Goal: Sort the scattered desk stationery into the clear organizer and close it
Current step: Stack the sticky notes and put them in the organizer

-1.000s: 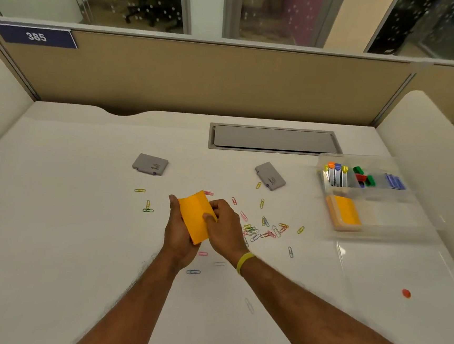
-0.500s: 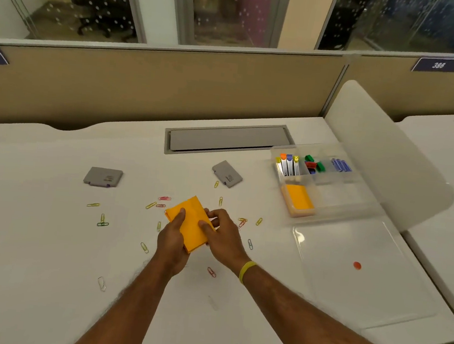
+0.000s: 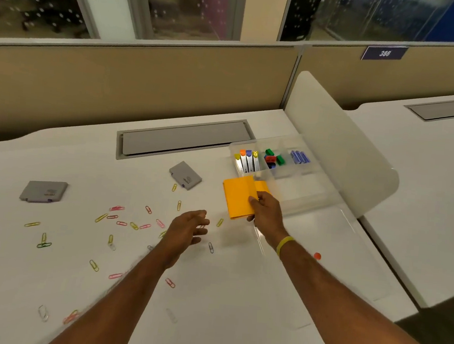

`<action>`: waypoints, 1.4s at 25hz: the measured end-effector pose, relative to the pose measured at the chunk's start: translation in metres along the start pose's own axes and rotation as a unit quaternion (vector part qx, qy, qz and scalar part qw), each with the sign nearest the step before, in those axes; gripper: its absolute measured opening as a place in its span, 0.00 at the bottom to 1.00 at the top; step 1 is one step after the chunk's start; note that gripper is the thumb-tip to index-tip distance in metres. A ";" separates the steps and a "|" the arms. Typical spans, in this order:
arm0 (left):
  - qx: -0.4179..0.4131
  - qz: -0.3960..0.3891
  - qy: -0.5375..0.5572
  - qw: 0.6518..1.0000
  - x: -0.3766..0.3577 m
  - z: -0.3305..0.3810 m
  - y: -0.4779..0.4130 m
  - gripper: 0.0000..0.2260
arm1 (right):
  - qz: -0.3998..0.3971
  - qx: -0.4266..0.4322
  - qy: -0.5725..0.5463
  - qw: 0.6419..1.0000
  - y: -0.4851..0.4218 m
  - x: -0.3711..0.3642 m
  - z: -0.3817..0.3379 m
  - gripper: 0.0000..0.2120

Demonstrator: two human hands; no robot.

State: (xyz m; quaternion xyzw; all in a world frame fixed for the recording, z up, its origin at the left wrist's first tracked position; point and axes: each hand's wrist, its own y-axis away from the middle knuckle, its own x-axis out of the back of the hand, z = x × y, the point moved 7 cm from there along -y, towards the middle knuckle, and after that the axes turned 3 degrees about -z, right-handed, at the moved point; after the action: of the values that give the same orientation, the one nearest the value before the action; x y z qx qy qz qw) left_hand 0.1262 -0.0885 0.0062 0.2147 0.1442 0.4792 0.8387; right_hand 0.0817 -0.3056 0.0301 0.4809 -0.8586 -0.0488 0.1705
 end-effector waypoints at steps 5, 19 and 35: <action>-0.012 -0.020 -0.031 0.999 -0.030 0.008 -0.015 0.14 | 0.113 -0.009 0.132 0.985 -0.059 0.065 0.003 0.13; 0.018 -0.111 -0.089 0.990 -0.098 0.019 -0.056 0.23 | 0.001 0.033 0.542 0.840 -0.088 0.037 0.003 0.10; -0.110 -0.004 -0.264 0.958 -0.043 0.025 -0.042 0.25 | -0.047 0.152 0.477 0.865 -0.056 0.007 -0.007 0.14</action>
State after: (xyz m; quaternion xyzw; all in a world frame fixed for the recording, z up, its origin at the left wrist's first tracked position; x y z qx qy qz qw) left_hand 0.1471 -0.1499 0.0083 0.2394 -0.1345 0.4147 0.8675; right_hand 0.1258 -0.3405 0.0250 0.5052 -0.6460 0.3097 0.4813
